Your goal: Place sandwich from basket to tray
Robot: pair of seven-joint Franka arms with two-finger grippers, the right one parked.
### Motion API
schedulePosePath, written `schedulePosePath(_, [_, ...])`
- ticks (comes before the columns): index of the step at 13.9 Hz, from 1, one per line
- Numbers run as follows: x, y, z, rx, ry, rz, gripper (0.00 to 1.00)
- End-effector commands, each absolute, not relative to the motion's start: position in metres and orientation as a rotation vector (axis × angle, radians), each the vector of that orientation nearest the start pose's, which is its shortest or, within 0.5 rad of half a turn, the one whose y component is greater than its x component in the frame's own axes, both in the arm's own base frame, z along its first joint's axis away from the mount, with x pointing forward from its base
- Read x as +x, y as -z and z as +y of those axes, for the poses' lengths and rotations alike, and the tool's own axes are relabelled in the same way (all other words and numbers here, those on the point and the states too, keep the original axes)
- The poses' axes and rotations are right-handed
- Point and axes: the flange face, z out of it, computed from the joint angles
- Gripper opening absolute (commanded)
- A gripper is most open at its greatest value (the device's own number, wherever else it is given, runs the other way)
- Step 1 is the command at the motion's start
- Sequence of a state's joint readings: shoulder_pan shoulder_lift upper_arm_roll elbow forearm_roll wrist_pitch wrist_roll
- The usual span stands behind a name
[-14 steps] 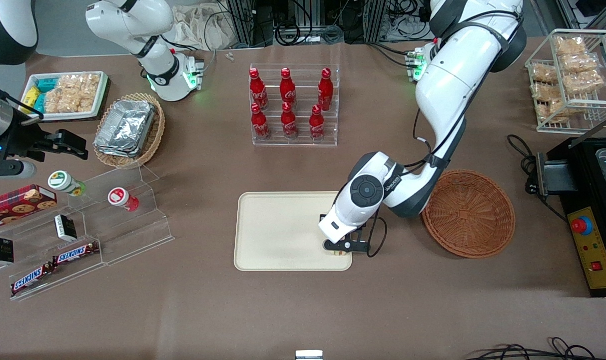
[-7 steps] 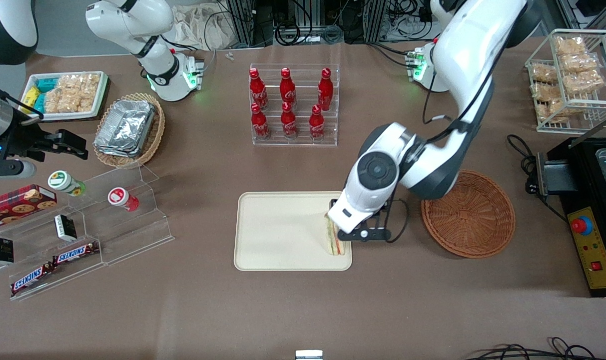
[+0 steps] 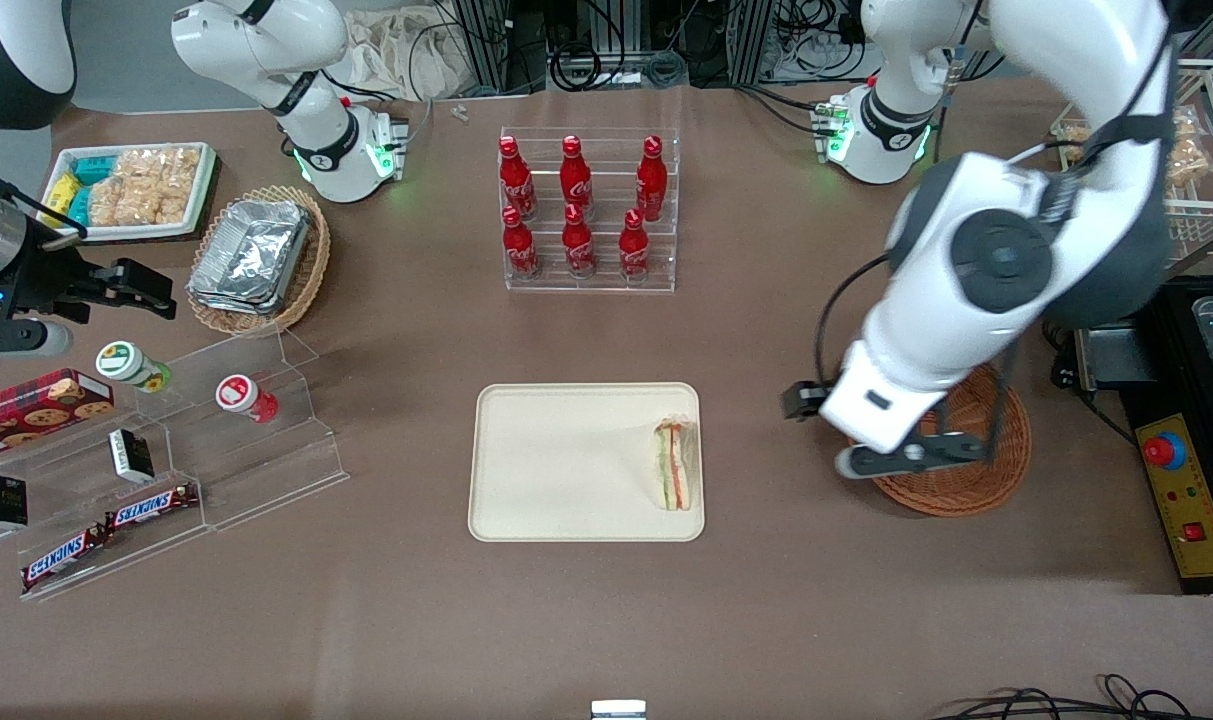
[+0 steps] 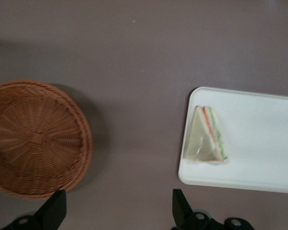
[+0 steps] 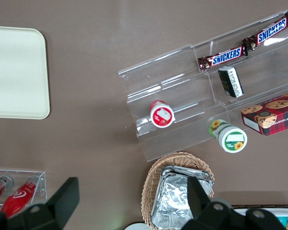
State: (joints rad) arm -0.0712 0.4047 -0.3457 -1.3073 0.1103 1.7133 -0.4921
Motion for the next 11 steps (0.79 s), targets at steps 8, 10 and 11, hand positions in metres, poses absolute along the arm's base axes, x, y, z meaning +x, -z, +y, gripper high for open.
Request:
schedulePosePath(8, [0.624,-0.577,-0.071,-3.110,-0.041,-0.240,0.99])
schedulePosePath(10, [0.621,-0.576,-0.052,-3.112,-0.098,-0.134,0.99])
schedulePosePath(11, [0.620,-0.576,-0.045,-3.113,-0.111,-0.077,1.00])
